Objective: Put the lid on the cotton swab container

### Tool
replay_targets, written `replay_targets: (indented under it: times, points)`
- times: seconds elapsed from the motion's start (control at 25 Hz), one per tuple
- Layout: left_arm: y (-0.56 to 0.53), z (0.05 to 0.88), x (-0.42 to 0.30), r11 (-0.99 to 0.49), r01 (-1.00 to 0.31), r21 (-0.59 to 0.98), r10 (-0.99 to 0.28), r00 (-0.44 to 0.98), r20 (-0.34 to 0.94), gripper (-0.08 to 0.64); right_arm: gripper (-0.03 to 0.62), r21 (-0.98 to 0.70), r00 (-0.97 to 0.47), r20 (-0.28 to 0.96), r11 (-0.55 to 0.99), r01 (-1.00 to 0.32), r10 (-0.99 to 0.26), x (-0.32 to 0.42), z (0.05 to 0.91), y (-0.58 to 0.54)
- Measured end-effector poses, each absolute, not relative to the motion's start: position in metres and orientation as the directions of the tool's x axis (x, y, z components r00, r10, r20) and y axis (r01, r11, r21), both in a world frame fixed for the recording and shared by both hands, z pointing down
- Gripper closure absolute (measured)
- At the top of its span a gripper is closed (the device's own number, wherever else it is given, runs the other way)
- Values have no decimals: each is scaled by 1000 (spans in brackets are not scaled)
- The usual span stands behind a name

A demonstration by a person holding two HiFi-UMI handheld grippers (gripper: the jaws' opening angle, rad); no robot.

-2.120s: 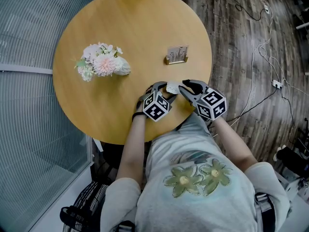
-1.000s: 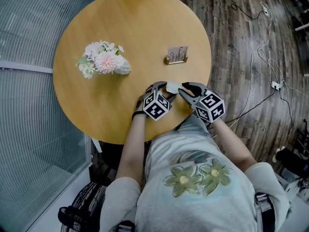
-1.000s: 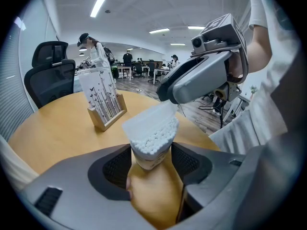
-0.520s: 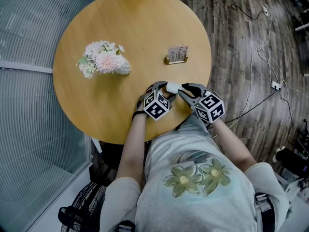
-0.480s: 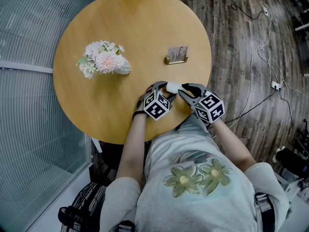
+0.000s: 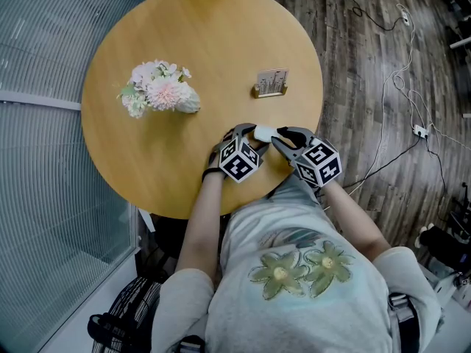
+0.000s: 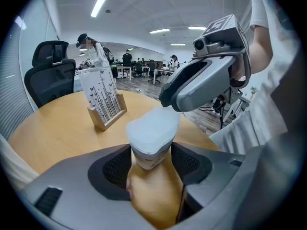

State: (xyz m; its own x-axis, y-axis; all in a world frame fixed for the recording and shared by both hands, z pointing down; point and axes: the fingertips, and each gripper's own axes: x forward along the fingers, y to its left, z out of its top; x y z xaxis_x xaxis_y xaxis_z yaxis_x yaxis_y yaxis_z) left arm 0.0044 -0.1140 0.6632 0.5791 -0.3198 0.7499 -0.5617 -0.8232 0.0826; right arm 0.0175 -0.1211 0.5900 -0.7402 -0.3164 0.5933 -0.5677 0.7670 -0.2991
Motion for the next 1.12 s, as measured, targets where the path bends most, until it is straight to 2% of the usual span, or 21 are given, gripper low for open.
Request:
replay_targets:
  times: [0.44, 0.6, 0.68, 0.8, 0.92, 1.04, 1.12]
  points:
    - [-113, 664, 4, -823, -561, 88, -317, 581, 750, 302, 538, -239, -697, 631, 770, -592, -340, 19, 595, -122]
    - [-113, 664, 4, -823, -562, 89, -317, 582, 749, 302, 556, -181, -656, 669, 779, -600, -349, 20, 598, -123]
    - [-113, 664, 3, -822, -562, 90, -316, 583, 749, 302, 592, -148, -633, 692, 789, -597, -349, 21, 599, -123]
    - [-113, 663, 3, -821, -563, 91, -318, 584, 747, 304, 592, -131, -605, 726, 797, -589, -328, 20, 601, -124]
    - [-113, 664, 4, -820, -565, 93, -317, 584, 747, 304, 594, -42, -538, 783, 837, -545, -311, 18, 603, -122]
    - [-113, 665, 3, -818, -568, 96, -317, 583, 748, 302, 594, 121, -432, 841, 891, -437, -326, 13, 604, -121]
    - [-113, 665, 3, -816, -570, 98, -316, 582, 750, 302, 594, 174, -382, 861, 901, -397, -334, 12, 605, -120]
